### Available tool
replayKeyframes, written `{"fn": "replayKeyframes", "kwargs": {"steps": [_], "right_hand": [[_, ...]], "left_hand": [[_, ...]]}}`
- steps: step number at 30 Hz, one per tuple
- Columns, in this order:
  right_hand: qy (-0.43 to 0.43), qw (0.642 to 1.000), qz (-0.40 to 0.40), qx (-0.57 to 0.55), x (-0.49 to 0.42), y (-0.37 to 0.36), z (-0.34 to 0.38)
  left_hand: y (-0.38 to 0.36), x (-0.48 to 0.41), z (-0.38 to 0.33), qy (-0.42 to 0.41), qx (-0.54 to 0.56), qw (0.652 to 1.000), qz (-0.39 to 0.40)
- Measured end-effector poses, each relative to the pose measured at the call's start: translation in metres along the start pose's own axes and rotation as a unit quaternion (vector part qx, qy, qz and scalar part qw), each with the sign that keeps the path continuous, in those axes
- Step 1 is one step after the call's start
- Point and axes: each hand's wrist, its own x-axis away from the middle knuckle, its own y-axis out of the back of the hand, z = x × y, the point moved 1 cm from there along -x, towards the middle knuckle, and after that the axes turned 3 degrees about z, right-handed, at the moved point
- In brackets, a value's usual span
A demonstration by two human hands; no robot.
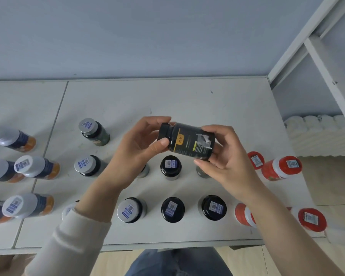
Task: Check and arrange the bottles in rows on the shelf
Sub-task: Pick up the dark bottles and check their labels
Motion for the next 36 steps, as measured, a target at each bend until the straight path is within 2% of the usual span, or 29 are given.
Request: {"fn": "replayKeyframes", "kwargs": {"steps": [4,8,16,19,20,22,25,27,31,36], "right_hand": [[0.018,0.999,-0.021,-0.017,0.005,-0.005,0.001],[0.009,0.999,-0.031,-0.003,0.009,-0.008,0.005],[-0.015,0.988,-0.121,0.09,0.018,-0.025,0.016],[0.028,0.978,-0.079,0.193,0.026,-0.031,0.018],[0.028,0.981,-0.061,0.183,0.029,-0.032,0.016],[-0.013,0.995,-0.058,0.083,0.033,-0.034,0.014],[-0.065,0.995,-0.076,-0.011,0.036,-0.035,0.012],[-0.058,0.995,-0.082,-0.019,0.038,-0.036,0.012],[0.012,0.996,-0.084,-0.023,0.043,-0.04,0.013],[-0.049,0.991,-0.072,-0.105,0.047,-0.037,0.007]], "left_hand": [[-0.001,0.005,-0.005,-0.044,-0.002,0.999,0.014],[0.0,0.007,-0.006,-0.043,0.01,0.999,0.015],[-0.008,0.015,-0.001,0.102,0.036,0.994,-0.012],[-0.01,0.02,-0.004,0.119,0.061,0.991,-0.02],[-0.008,0.021,-0.005,0.099,0.057,0.993,-0.027],[-0.002,0.025,-0.007,0.037,0.042,0.998,-0.034],[0.003,0.035,-0.01,-0.044,0.025,0.999,0.004],[0.003,0.04,-0.012,-0.051,0.011,0.998,0.029],[0.001,0.046,-0.013,-0.004,-0.014,0.999,0.035],[-0.001,0.052,-0.015,-0.076,0.027,0.994,0.07]]}}
